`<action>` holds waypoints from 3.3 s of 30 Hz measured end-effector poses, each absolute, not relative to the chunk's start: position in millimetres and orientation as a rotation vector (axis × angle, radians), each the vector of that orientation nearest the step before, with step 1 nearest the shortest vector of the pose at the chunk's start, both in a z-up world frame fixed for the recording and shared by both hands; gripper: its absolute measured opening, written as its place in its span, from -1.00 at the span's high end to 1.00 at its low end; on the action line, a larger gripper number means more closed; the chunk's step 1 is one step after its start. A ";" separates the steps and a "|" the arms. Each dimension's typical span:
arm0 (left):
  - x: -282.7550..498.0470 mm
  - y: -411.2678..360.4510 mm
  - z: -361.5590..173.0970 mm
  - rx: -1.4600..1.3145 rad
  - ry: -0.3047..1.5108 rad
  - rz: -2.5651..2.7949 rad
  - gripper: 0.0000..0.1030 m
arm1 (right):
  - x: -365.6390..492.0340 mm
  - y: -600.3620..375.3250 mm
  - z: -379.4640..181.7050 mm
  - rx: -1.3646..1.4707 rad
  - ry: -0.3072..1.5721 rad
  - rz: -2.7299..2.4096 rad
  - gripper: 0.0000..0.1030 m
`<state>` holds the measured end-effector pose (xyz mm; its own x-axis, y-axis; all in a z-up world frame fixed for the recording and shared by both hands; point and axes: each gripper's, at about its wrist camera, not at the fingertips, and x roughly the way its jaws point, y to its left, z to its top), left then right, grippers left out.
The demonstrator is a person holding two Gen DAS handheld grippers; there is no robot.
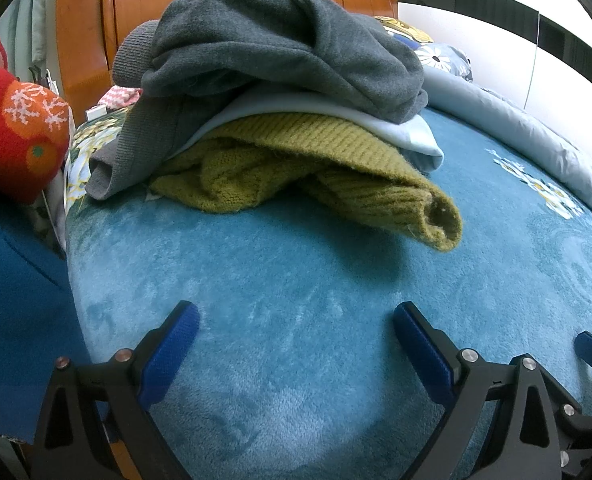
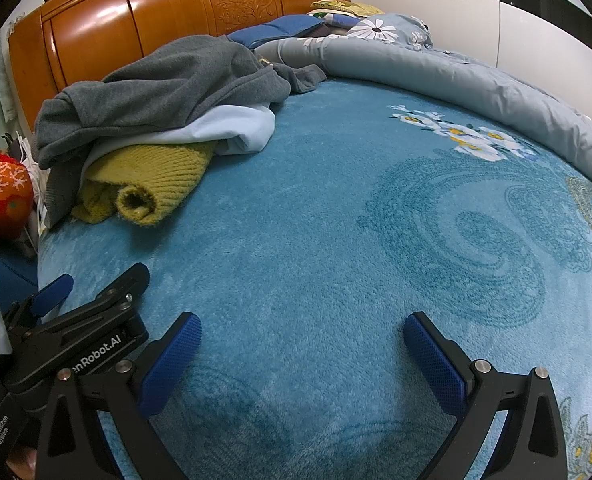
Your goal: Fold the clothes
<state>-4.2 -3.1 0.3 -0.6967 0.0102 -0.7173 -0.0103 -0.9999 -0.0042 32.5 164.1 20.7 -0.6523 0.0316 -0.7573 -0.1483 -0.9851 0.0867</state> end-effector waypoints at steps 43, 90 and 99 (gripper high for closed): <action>3.9 2.7 1.9 -1.226 0.005 2.869 -0.91 | 32.4 164.0 18.6 -1.263 0.221 2.761 -1.00; 11.5 2.3 15.9 -1.217 -0.011 2.873 -0.91 | 33.9 163.1 19.0 -1.262 0.217 2.767 -1.00; 11.4 -36.9 80.1 -0.941 -0.079 2.910 -0.91 | 38.4 171.3 68.4 -1.101 0.327 2.878 -1.00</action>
<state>11.4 -36.9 80.1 -0.8079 0.0937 -0.5818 -0.0620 -0.9953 -0.0742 38.4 171.3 68.4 -0.7465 -0.0349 -0.6645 -0.1149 -0.9769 0.1804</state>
